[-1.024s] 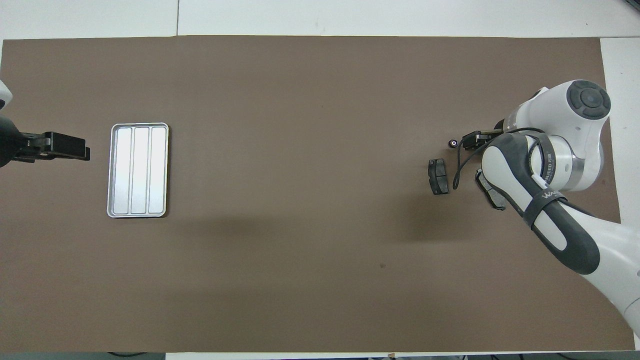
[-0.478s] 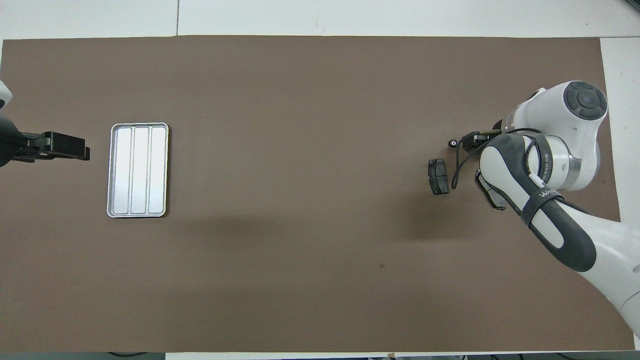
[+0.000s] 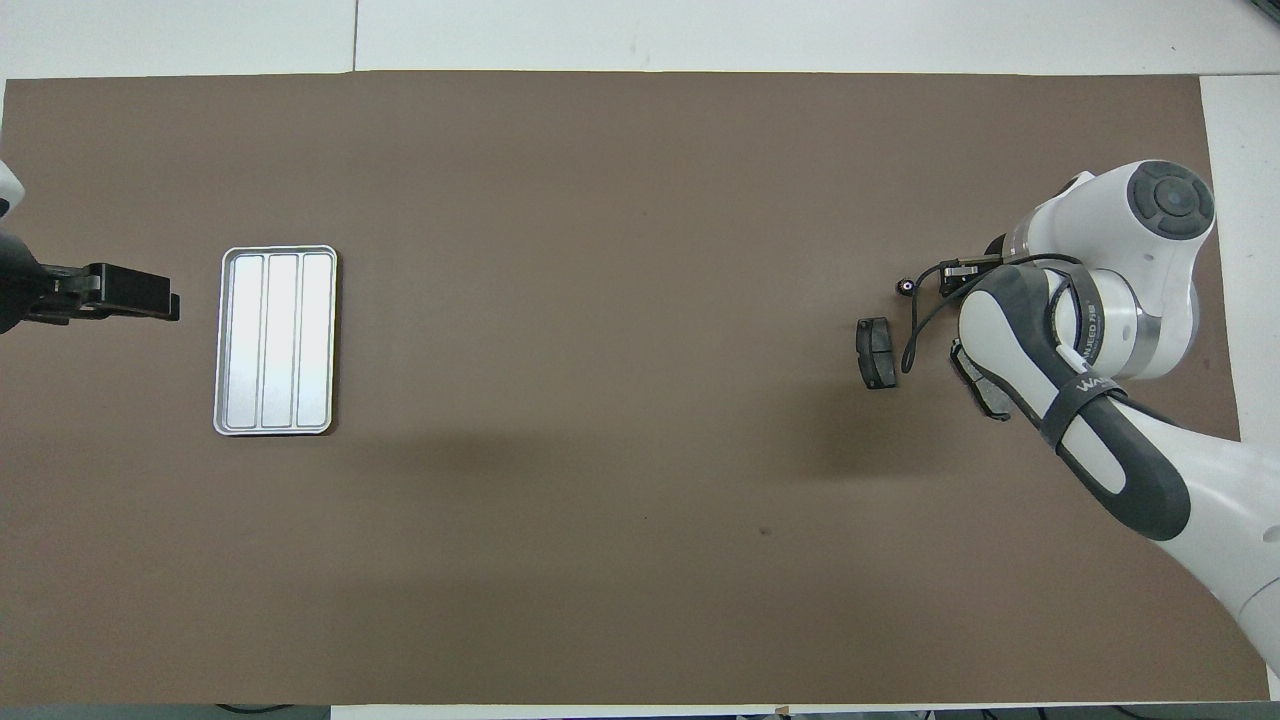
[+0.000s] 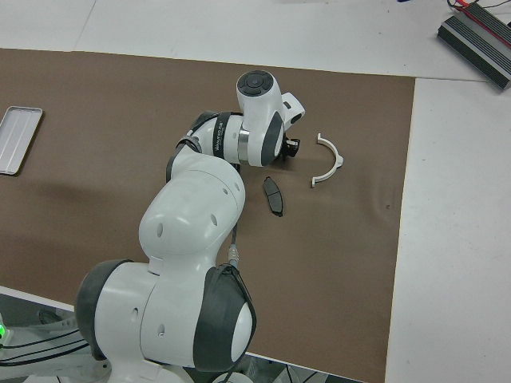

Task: Pick bearing gear from pile to tray
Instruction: 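Carry the bearing with the right gripper toward the table center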

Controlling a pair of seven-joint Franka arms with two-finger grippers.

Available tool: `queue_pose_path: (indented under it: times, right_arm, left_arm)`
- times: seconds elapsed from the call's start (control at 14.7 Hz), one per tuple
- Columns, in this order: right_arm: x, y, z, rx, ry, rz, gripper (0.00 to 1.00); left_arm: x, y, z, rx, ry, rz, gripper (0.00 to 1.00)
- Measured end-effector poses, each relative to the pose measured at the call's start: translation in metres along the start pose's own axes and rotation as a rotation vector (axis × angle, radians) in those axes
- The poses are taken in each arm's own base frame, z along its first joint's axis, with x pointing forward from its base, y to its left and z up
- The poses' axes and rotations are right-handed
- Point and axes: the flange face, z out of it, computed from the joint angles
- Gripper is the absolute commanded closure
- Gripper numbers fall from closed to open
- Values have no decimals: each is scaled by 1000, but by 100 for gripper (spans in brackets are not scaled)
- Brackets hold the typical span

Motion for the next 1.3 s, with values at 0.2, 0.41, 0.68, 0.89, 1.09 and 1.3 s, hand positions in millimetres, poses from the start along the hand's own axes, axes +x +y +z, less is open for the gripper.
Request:
queue_pose_path:
  times: [0.2,0.41,0.68,0.89,1.09,1.3]
  right_arm:
    - [0,-3,0,0,-1,-4,100]
    - [6,-25,-17,0,-38,14,100]
    - [6,-96,-80,-6,-71,91,100]
    - [-13,-181,-125,-18,-82,161,100]
    - [-47,-276,-137,-22,-67,227,100]
    - [-88,-359,-138,-7,-40,258,100]
  left_arm:
    - [0,0,0,0,0,0,0]
    - [0,0,0,0,0,0,0]
    - [0,0,0,0,0,0,0]
    - [0,0,0,0,0,0,0]
    - [0,0,0,0,0,0,0]
    - [0,0,0,0,0,0,0]
